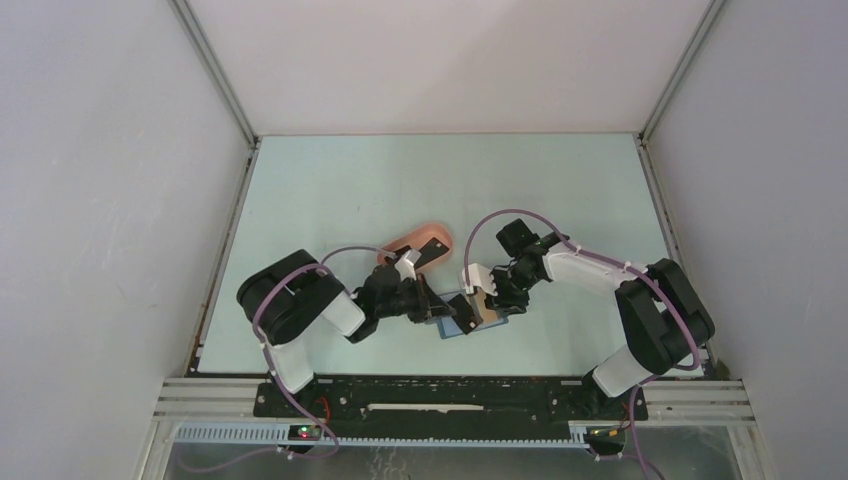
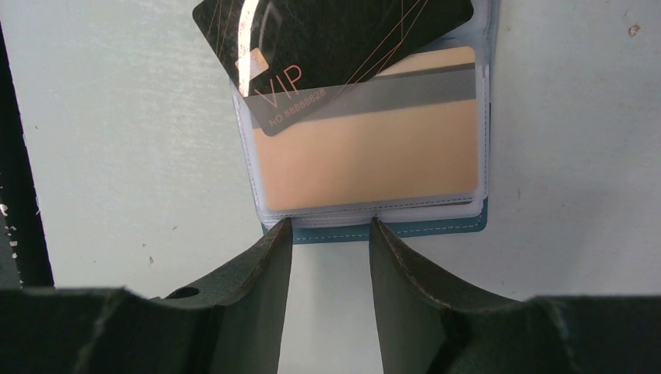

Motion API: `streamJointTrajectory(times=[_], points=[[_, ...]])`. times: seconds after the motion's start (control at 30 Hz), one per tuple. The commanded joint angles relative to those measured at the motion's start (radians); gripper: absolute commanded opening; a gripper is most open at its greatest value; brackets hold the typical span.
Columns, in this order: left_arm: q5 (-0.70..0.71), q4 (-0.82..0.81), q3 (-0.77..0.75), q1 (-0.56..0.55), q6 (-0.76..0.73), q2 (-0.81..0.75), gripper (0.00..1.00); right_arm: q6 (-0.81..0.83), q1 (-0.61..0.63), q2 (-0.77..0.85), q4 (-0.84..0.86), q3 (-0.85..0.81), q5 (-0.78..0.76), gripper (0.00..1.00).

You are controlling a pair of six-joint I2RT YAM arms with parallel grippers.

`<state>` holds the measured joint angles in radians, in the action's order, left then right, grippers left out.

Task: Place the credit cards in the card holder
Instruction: Insert the credit card into the card holder.

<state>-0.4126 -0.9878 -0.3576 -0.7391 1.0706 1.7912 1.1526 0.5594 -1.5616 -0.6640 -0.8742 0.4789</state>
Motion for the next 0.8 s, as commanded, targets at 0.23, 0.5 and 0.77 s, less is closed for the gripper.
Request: streamJointTrajectory(times=[0.23, 0.5, 0.77], points=[[-0.056, 0.280, -0.108, 0.007, -0.111, -0.009, 0.00, -0.014, 0.020, -0.016, 0.004, -0.021, -0.006, 0.49], [-0.096, 0.349, -0.131, 0.019, -0.124, 0.012, 0.00, -0.016, 0.027, -0.021, 0.000, -0.025, -0.009, 0.49], [-0.141, 0.414, -0.157, 0.023, -0.128, 0.027, 0.00, -0.016, 0.031, -0.024, 0.001, -0.025, -0.019, 0.49]])
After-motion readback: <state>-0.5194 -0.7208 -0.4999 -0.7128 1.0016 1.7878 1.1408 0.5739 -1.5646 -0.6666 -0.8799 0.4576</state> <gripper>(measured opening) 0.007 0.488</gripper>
